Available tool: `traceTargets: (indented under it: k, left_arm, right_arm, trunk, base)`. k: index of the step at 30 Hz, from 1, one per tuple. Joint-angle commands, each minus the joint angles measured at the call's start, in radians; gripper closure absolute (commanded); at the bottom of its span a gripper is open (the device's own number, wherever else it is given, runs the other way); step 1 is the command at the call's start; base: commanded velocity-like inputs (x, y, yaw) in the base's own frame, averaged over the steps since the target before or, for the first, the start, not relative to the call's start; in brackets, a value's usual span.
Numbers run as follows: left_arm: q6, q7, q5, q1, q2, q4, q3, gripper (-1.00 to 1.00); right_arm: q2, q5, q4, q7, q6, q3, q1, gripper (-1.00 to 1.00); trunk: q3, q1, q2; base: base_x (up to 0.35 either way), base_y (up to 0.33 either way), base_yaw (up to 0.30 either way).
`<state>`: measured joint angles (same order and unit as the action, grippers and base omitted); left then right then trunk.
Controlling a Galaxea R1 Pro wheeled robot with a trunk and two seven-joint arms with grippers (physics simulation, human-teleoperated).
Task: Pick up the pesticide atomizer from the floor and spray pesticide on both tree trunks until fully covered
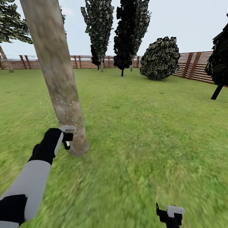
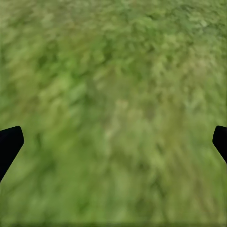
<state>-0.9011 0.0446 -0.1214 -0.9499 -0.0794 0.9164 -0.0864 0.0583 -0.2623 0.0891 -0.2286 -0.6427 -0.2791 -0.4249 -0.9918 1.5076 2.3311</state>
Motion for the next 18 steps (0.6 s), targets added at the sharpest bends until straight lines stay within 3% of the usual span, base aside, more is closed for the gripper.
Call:
traceTargets:
  k: [1, 3, 6, 9, 13, 18]
  left_arm:
    - [0.000, 0.006, -0.008, 0.000, 0.001, -0.003, 0.028, 1.00]
    - [-0.001, 0.009, -0.007, -0.001, 0.003, -0.004, 0.056, 1.00]
    - [-0.001, 0.010, -0.004, -0.001, -0.005, -0.005, 0.059, 1.00]
    - [-0.001, 0.012, -0.003, -0.001, -0.038, 0.000, 0.040, 1.00]
    - [-0.001, 0.014, -0.004, -0.001, -0.071, 0.004, -0.019, 1.00]
    - [0.000, 0.013, -0.002, 0.021, -0.083, -0.006, -0.028, 1.00]
  right_arm:
    - [0.000, 0.000, 0.000, 0.000, 0.000, 0.000, 0.000, -1.00]
    - [0.000, 0.000, 0.000, 0.000, 0.000, 0.000, 0.000, -1.00]
    - [0.000, 0.000, 0.000, 0.000, 0.000, 0.000, 0.000, -1.00]
    - [0.000, 0.000, 0.000, 0.000, 0.000, 0.000, 0.000, -1.00]
    - [0.000, 0.000, 0.000, 0.000, 0.000, 0.000, 0.000, -1.00]
    - [0.000, 0.000, 0.000, 0.000, 0.000, 0.000, 0.000, -1.00]
  trunk:
    - [0.000, 0.000, 0.000]
    - [0.000, 0.000, 0.000]
    - [0.000, 0.000, 0.000]
    - [0.000, 0.000, 0.000]
    - [0.000, 0.000, 0.000]
    - [0.000, 0.000, 0.000]
  base:
    - [0.000, 0.000, 0.000]
    - [0.000, 0.000, 0.000]
    - [0.000, 0.000, 0.000]
    - [0.000, 0.000, 0.000]
    - [0.000, 0.000, 0.000]
    - [0.000, 0.000, 0.000]
